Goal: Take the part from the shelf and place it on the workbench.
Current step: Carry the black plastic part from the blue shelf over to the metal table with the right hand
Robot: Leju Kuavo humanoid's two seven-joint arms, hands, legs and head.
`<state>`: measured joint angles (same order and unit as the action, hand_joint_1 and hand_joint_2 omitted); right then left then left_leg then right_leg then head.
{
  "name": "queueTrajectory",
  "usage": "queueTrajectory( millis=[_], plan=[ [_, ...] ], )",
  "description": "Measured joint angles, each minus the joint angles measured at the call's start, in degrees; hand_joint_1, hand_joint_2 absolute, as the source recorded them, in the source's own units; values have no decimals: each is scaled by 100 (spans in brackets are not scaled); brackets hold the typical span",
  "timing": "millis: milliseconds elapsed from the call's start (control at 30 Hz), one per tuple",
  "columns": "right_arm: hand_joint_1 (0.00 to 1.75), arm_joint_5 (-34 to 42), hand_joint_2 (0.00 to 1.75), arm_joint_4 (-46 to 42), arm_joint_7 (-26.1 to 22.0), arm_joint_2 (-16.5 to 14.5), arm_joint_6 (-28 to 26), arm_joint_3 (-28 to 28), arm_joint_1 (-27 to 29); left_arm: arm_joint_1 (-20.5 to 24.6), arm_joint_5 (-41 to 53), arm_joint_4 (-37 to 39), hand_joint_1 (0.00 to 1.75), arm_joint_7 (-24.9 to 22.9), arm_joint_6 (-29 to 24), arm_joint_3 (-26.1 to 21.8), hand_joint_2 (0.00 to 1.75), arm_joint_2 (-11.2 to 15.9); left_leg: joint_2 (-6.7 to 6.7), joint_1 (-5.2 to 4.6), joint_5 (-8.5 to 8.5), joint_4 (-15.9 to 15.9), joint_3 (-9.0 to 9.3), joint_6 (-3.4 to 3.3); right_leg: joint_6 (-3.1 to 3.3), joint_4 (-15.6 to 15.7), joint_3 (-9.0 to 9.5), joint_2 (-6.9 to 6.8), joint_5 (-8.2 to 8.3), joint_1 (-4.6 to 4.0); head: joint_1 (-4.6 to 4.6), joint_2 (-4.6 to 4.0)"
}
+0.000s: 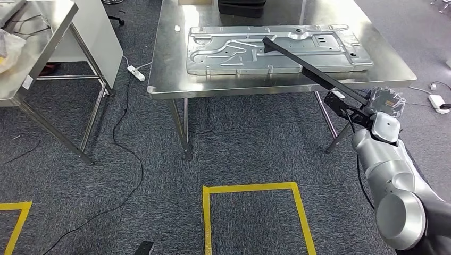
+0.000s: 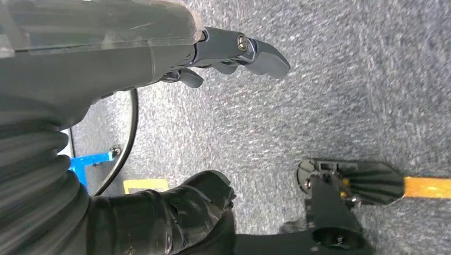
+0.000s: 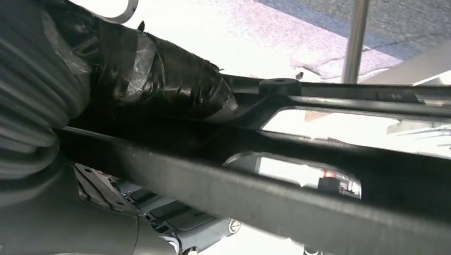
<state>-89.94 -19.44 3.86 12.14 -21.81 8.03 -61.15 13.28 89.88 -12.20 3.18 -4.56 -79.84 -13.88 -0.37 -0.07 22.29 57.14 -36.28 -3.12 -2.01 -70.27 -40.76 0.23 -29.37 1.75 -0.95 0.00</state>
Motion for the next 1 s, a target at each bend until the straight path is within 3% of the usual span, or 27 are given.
queueTrajectory(
  millis=[67,100,167,267,367,433,467,500,567,633,767,800,867,933,967,1000],
  plan=[
    [175,0,175,2,-16,1,-20,14,-1,-3,-1,0,0,-3,-10,-1,175,1,-10,8,103,126,-8,73,-12,701,258,-19,377,9,1,0],
    [175,0,175,2,-23,-1,-32,18,-3,3,-2,0,0,-5,-14,-1,175,1,-13,2,140,176,-25,108,4,903,338,-22,449,1,1,0],
    [175,0,175,3,-39,-3,-50,21,-2,4,-16,0,0,-8,-10,-3,175,3,-17,-16,169,211,-47,162,67,971,365,-10,433,-30,-1,0],
    [175,0,175,1,-97,-18,-70,21,14,-22,-76,0,0,0,16,-10,175,11,-10,-4,296,349,-101,244,177,996,387,-13,448,2,-2,0],
    [175,0,175,-2,-103,-72,-123,21,22,-39,-108,0,0,20,80,-31,175,16,2,29,804,1317,-534,322,250,1010,408,-21,442,6,-3,0],
    [175,0,175,-2,-63,-114,-139,21,35,-56,-109,0,0,27,115,-50,175,17,3,40,948,1831,-782,336,261,1007,418,-16,434,0,-3,0],
    [175,0,175,-2,-48,-131,-138,21,41,-62,-109,0,0,28,122,-56,175,17,3,40,855,1770,-755,329,261,1007,427,-10,429,-1,-3,0],
    [175,0,175,-2,-36,-145,-137,21,43,-64,-109,0,0,28,126,-62,175,17,3,39,677,1491,-619,310,257,1007,441,-4,424,-3,-3,0],
    [175,-1,175,-3,-24,-171,-137,21,41,-57,-109,0,0,32,125,-73,175,23,4,17,322,665,-199,237,230,1008,467,3,407,-15,-3,0],
    [175,-1,175,-3,-24,-185,-137,21,39,-46,-109,0,0,38,125,-85,175,32,3,-17,212,219,24,180,180,1019,475,-1,401,-20,-2,0],
    [175,-1,175,-11,-19,-204,-137,21,38,-57,-109,0,0,39,124,-97,175,35,5,1,155,58,99,94,59,995,471,-15,348,-23,1,0],
    [175,-1,175,-13,-19,-202,-137,21,32,-56,-109,0,0,40,124,-97,175,34,9,17,128,5,128,64,44,826,395,-16,235,-29,1,0],
    [175,0,175,-10,-21,-200,-138,21,31,-51,-109,0,0,45,134,-97,175,33,13,20,117,-29,150,24,28,154,73,-17,-106,-29,3,0],
    [175,0,175,-4,-23,-200,-141,21,56,-51,-109,0,0,70,161,-97,175,33,10,11,148,-15,150,2,4,-436,-230,-16,-275,-29,3,0],
    [175,0,175,-2,-23,-199,-143,21,68,-56,-109,0,0,87,176,-98,175,32,7,9,170,1,154,0,-1,-457,-255,-18,-204,-28,3,0],
    [175,0,175,-2,-25,-197,-146,21,75,-60,-108,0,0,101,183,-98,175,31,5,9,198,26,160,6,1,-238,-161,-19,-30,-28,3,0]
  ],
)
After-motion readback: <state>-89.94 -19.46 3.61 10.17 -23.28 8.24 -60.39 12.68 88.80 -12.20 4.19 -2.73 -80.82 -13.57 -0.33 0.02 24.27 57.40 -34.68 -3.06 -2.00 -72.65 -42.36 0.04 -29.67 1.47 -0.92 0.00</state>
